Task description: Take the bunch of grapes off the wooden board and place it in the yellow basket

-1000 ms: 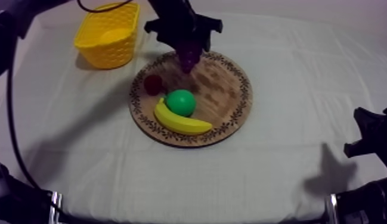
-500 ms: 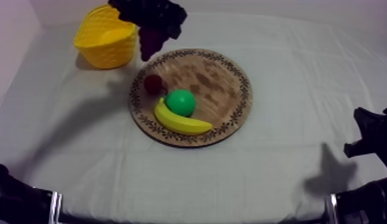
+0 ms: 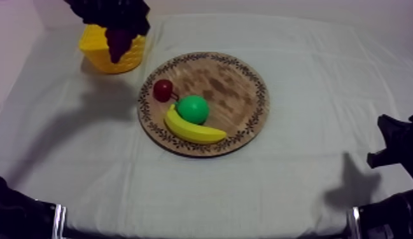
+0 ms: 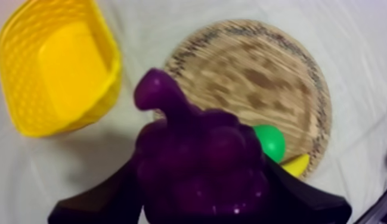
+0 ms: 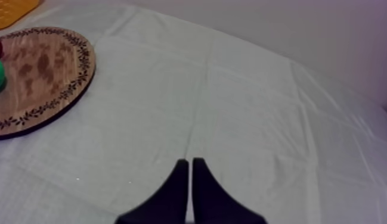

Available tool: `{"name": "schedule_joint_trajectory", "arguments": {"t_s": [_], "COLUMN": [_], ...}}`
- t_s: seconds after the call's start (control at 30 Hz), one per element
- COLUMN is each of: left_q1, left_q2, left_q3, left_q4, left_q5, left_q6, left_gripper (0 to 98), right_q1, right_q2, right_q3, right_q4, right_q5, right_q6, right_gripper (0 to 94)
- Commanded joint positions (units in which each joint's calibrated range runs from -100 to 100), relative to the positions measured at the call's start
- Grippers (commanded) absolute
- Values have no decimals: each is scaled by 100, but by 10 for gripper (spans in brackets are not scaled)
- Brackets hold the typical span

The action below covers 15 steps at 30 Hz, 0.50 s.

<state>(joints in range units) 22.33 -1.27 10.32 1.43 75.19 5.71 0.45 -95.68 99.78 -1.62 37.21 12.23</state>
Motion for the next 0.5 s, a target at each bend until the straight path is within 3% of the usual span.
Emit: {"name": "schedule_joint_trajectory", "arguments": {"t_s": [0.0, 0.47], "left_q1": [-321, -1207], "left_q2": [-47, -271], "left_q3": [34, 262], "left_q4": [35, 64], "left_q5": [-22, -82], "left_q6": [-25, -77], "left_gripper": [579, 579], "right_q1": [0, 0], "right_q2": [0, 0], "right_q3": [-1, -1], "right_q4": [-2, -2], "right_q5": [-3, -3], "right_q6": [1, 1], "right_gripper": [5, 5]}}
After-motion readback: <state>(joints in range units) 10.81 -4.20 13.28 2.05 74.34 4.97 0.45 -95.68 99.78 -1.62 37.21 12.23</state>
